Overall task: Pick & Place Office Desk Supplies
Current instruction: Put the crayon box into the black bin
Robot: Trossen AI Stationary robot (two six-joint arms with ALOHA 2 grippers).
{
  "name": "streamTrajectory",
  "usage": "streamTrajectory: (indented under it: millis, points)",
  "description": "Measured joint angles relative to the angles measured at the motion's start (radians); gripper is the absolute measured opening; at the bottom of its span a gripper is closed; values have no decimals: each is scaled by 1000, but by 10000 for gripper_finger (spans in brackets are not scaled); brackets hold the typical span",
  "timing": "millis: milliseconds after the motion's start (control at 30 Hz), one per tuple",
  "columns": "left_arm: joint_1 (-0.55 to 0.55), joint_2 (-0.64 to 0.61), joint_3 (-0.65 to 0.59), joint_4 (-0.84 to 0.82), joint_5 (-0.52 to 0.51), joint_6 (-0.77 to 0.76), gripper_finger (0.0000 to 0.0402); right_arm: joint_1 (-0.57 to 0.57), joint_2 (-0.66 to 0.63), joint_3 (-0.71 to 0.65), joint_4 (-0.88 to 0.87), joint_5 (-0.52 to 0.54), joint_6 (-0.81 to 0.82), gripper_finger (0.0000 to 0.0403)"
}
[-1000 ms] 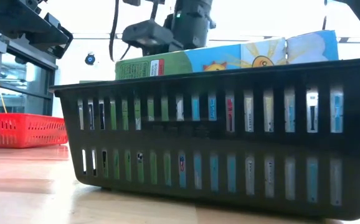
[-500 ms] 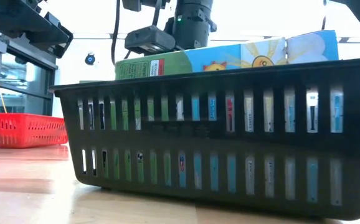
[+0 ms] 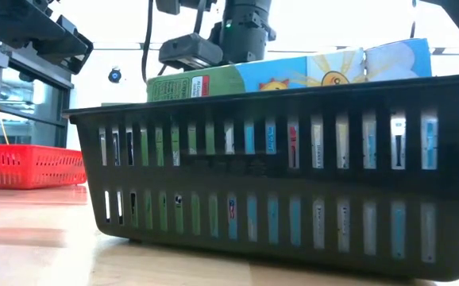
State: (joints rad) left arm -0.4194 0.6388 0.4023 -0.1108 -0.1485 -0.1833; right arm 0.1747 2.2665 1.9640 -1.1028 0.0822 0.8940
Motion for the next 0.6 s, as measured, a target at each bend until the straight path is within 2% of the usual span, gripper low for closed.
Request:
streamTrajectory:
  millis: [233, 600]
  points:
    - [0, 0, 0, 0, 0, 0, 136, -1, -14, 2, 7, 43, -56, 99]
    - [0, 0, 0, 14, -1, 0, 136, 10, -171, 15, 52, 60, -195, 97]
